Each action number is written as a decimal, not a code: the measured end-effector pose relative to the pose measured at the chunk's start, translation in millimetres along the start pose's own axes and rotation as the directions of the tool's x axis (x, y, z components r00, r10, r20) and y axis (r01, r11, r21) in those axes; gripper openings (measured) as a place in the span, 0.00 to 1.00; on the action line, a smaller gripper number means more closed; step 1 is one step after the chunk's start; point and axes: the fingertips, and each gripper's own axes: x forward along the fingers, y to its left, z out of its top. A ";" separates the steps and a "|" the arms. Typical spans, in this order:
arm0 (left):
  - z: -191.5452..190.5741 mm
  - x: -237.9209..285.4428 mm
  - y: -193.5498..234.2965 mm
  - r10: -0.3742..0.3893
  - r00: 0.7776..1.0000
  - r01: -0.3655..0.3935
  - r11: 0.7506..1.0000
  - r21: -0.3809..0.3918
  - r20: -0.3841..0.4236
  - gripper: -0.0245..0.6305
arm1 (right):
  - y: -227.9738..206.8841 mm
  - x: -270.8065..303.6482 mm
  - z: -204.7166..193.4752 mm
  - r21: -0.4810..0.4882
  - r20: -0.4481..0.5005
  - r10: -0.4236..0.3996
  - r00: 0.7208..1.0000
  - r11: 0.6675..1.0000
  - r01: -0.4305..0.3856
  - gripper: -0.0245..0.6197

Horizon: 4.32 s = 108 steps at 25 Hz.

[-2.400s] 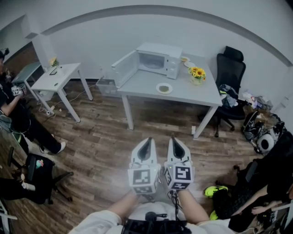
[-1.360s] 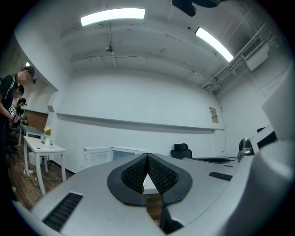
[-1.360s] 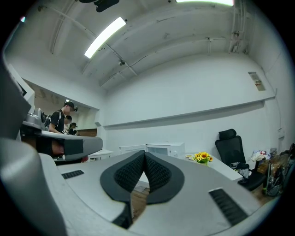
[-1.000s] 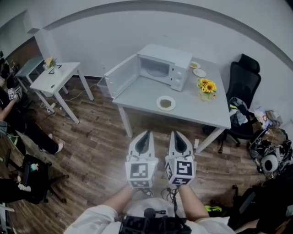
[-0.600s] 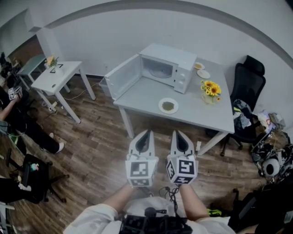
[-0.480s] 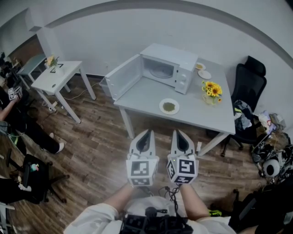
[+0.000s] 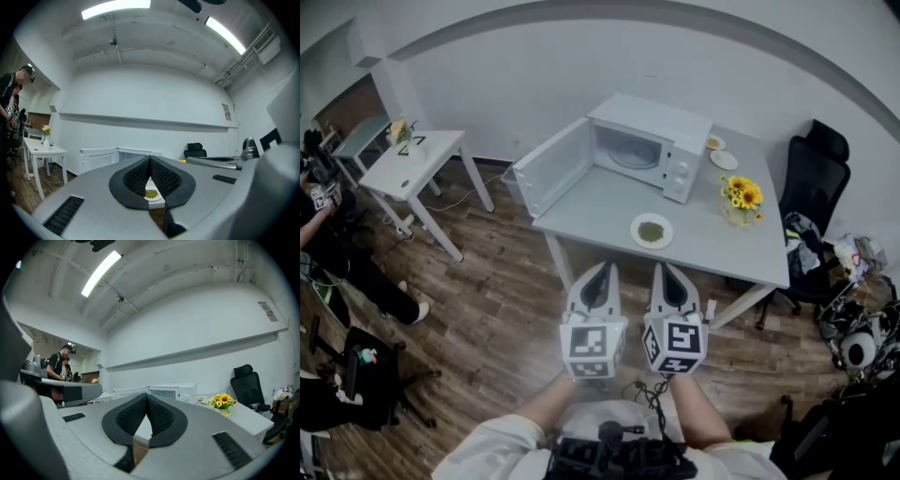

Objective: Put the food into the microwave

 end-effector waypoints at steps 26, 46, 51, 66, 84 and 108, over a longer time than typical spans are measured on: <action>18.5 172.2 82.8 -0.084 0.996 0.084 0.996 -0.029 -0.012 0.05 | -13.6 184.9 22.1 -0.019 0.003 -0.075 0.997 0.997 0.075 0.07; 13.9 296.2 122.3 -0.171 0.984 0.169 0.985 -0.035 -0.047 0.05 | -42.9 299.5 25.3 -0.021 -0.001 -0.154 0.988 0.988 0.154 0.07; -0.2 307.6 118.4 -0.169 0.983 0.166 0.985 -0.047 -0.075 0.05 | -54.1 305.6 12.1 -0.018 -0.025 -0.158 0.987 0.987 0.158 0.07; -32.9 333.8 88.2 -0.184 0.971 0.175 0.982 -0.070 -0.154 0.05 | -95.2 311.1 -14.5 0.004 -0.095 -0.171 0.981 0.985 0.172 0.07; -111.4 342.1 50.3 -0.278 0.913 0.250 0.960 -0.128 -0.299 0.23 | -154.9 281.2 -91.0 0.058 -0.244 -0.246 0.938 0.962 0.267 0.24; -277.6 340.7 39.4 -0.267 0.769 0.176 0.962 -0.209 -0.580 0.30 | -203.3 236.9 -244.3 0.105 -0.501 -0.335 0.798 0.892 0.440 0.27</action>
